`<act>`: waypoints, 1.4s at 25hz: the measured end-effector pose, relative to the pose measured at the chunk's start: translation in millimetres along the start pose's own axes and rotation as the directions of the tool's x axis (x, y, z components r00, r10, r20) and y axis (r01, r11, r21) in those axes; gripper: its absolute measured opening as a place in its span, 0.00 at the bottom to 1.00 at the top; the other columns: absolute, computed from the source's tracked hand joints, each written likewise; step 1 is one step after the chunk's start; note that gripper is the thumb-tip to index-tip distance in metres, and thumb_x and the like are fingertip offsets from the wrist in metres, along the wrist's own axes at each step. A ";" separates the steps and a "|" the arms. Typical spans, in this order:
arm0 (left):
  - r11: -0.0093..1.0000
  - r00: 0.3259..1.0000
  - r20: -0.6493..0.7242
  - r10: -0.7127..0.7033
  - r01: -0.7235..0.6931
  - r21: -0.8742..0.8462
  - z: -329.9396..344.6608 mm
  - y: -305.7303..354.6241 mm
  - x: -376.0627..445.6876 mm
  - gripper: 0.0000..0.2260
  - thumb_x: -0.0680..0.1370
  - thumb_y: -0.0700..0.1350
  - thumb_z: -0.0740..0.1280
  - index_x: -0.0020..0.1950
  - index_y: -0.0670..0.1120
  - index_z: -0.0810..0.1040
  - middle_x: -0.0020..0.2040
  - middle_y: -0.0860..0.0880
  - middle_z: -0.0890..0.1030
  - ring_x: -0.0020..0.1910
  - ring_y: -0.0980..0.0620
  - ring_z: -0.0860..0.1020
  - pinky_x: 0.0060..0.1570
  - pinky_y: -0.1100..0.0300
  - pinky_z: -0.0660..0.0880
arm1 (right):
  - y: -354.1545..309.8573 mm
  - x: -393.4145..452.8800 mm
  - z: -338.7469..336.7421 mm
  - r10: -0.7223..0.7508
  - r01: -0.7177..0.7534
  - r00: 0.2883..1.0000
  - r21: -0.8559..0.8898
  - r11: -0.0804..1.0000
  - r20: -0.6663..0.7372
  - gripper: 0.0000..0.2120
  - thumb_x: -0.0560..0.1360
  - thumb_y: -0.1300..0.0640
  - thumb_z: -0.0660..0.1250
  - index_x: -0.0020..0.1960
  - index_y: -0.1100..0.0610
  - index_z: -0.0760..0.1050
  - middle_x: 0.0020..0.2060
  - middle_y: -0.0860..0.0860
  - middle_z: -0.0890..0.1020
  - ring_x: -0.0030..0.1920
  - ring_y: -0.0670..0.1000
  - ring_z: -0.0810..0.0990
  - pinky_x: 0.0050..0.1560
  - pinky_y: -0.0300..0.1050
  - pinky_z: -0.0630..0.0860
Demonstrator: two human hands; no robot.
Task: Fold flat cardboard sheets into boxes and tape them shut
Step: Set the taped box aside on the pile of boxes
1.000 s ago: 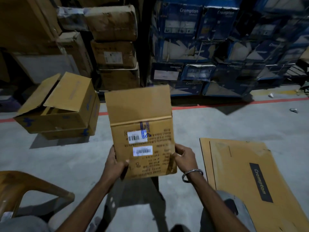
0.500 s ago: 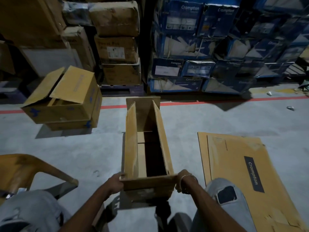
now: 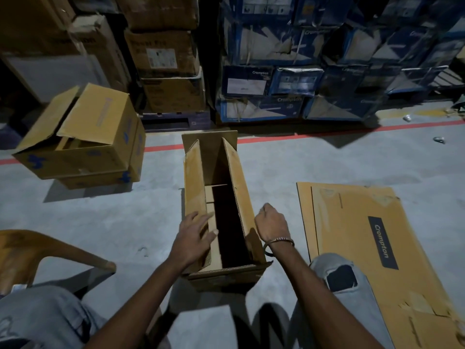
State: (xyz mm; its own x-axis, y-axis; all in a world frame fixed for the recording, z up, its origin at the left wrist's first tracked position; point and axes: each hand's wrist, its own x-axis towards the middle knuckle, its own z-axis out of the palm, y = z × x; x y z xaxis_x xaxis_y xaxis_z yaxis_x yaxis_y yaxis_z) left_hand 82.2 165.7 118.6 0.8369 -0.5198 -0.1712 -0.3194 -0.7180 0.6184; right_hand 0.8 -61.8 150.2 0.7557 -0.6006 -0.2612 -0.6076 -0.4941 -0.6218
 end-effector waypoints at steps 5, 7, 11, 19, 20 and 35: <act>0.918 0.996 0.039 0.082 -0.090 0.387 25.2 -0.8 9.6 0.24 0.80 0.63 0.64 0.74 0.57 0.75 0.84 0.39 0.55 0.83 0.39 0.50 0.75 0.40 0.62 | -3.7 12.0 34.0 -0.220 0.260 0.949 -0.164 0.952 0.225 0.14 0.80 0.57 0.59 0.62 0.50 0.79 0.55 0.56 0.76 0.59 0.59 0.75 0.59 0.53 0.76; 0.912 1.000 -0.002 0.020 -0.017 0.410 19.9 -4.8 12.0 0.23 0.78 0.58 0.68 0.73 0.54 0.75 0.83 0.38 0.56 0.82 0.39 0.51 0.73 0.39 0.66 | -0.2 17.9 36.6 -0.196 0.247 0.951 -0.210 0.946 0.238 0.17 0.78 0.56 0.62 0.64 0.45 0.80 0.57 0.54 0.71 0.61 0.58 0.71 0.62 0.54 0.76; 0.852 0.985 -0.165 0.055 0.040 0.523 -2.3 -7.2 8.2 0.21 0.74 0.49 0.72 0.68 0.51 0.81 0.81 0.39 0.62 0.80 0.37 0.57 0.69 0.38 0.70 | 0.0 27.7 11.8 -0.195 0.210 0.977 -0.238 0.948 0.085 0.15 0.76 0.58 0.64 0.59 0.48 0.83 0.57 0.53 0.72 0.63 0.56 0.70 0.58 0.52 0.78; 0.613 0.985 0.077 -0.151 0.032 0.790 -35.9 -63.1 -26.3 0.42 0.74 0.69 0.70 0.82 0.54 0.61 0.85 0.40 0.41 0.84 0.37 0.42 0.78 0.36 0.53 | 45.1 53.0 -34.6 0.139 -0.123 0.989 -0.260 0.958 0.042 0.21 0.73 0.51 0.63 0.63 0.53 0.83 0.63 0.57 0.80 0.64 0.62 0.75 0.64 0.53 0.76; 0.602 0.971 0.120 -0.208 0.030 0.798 -35.3 -63.6 -30.5 0.49 0.71 0.74 0.68 0.84 0.53 0.54 0.84 0.40 0.38 0.83 0.37 0.38 0.79 0.35 0.50 | 46.8 53.0 -30.9 0.175 -0.154 0.983 -0.287 0.946 0.050 0.22 0.73 0.50 0.62 0.64 0.55 0.81 0.65 0.57 0.77 0.66 0.62 0.72 0.64 0.54 0.73; 0.799 0.972 -0.094 -0.217 0.232 0.555 -14.4 -77.7 13.0 0.65 0.60 0.88 0.52 0.86 0.49 0.42 0.83 0.41 0.31 0.81 0.40 0.30 0.80 0.35 0.47 | 80.7 87.9 39.5 0.106 -0.062 0.989 -0.370 0.927 0.099 0.15 0.78 0.49 0.65 0.61 0.55 0.76 0.59 0.57 0.75 0.62 0.61 0.72 0.58 0.57 0.75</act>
State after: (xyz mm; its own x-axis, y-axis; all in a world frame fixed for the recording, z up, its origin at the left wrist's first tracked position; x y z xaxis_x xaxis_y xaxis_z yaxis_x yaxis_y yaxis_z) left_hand 124.3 221.4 79.4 0.9243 -0.3060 -0.2283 -0.3077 -0.9510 0.0289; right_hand 27.9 -129.6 47.9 0.7076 -0.5841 -0.3976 -0.7006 -0.6534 -0.2869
